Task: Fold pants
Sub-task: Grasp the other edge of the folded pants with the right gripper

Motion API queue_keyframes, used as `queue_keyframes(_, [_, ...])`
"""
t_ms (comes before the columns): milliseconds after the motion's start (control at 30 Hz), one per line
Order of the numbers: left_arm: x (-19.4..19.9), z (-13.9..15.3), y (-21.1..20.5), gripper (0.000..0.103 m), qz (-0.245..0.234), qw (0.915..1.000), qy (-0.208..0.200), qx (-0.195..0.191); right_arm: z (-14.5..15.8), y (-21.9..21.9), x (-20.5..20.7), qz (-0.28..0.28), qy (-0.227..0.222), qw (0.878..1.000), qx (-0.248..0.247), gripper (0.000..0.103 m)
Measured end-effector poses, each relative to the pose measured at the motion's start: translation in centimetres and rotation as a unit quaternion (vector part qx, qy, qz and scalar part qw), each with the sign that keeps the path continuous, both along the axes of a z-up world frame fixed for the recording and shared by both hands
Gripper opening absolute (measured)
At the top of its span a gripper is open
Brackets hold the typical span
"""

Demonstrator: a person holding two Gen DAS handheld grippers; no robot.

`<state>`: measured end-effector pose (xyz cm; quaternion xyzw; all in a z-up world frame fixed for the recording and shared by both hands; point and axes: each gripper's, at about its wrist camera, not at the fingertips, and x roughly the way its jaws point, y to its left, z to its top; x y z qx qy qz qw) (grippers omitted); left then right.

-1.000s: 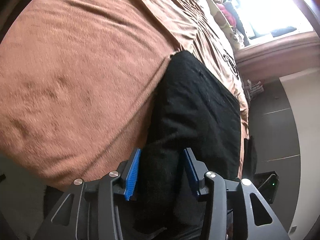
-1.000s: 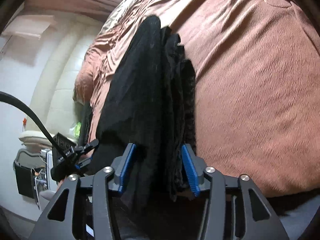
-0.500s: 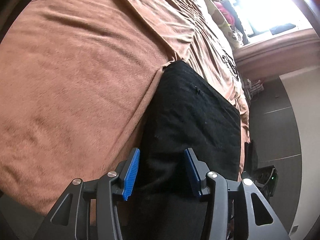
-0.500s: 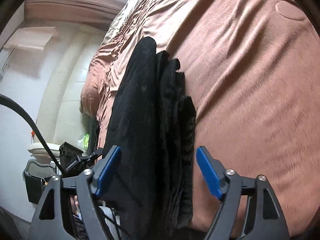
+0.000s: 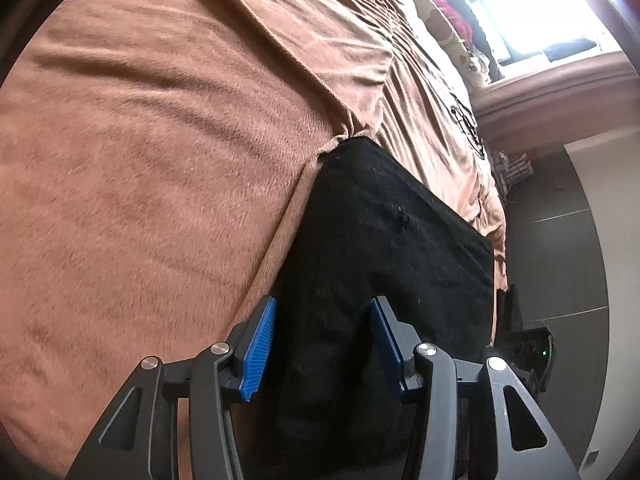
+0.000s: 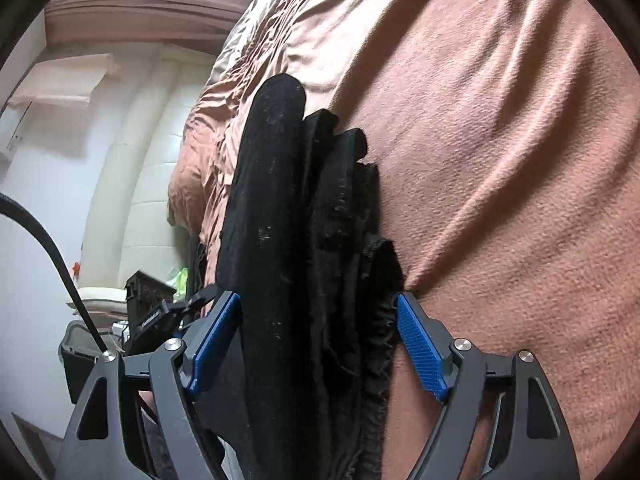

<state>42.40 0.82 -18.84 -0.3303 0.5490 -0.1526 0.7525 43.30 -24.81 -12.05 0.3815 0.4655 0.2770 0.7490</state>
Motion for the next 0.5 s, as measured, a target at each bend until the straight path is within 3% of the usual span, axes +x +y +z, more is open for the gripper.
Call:
queue_keyframes(200, [1.4, -0.6, -0.2, 0.050, -0.009, 0.9999, 0.001, -0.007, 0.5, -0.4, -0.3, 0.012, -0.039, 0.998, 0.040, 0.078])
queue_keyframes(333, [2.2, -0.9, -0.3, 0.050, -0.016, 0.9997, 0.007, -0.016, -1.1, 0.0, 0.3, 0.017, -0.007, 1.000, 0.026, 0.078])
queue_keyframes(500, [2.6, -1.1, -0.8, 0.050, -0.030, 0.9994, 0.010, -0.013, -1.4, 1.1, 0.7, 0.039, -0.005, 0.999, 0.027, 0.078])
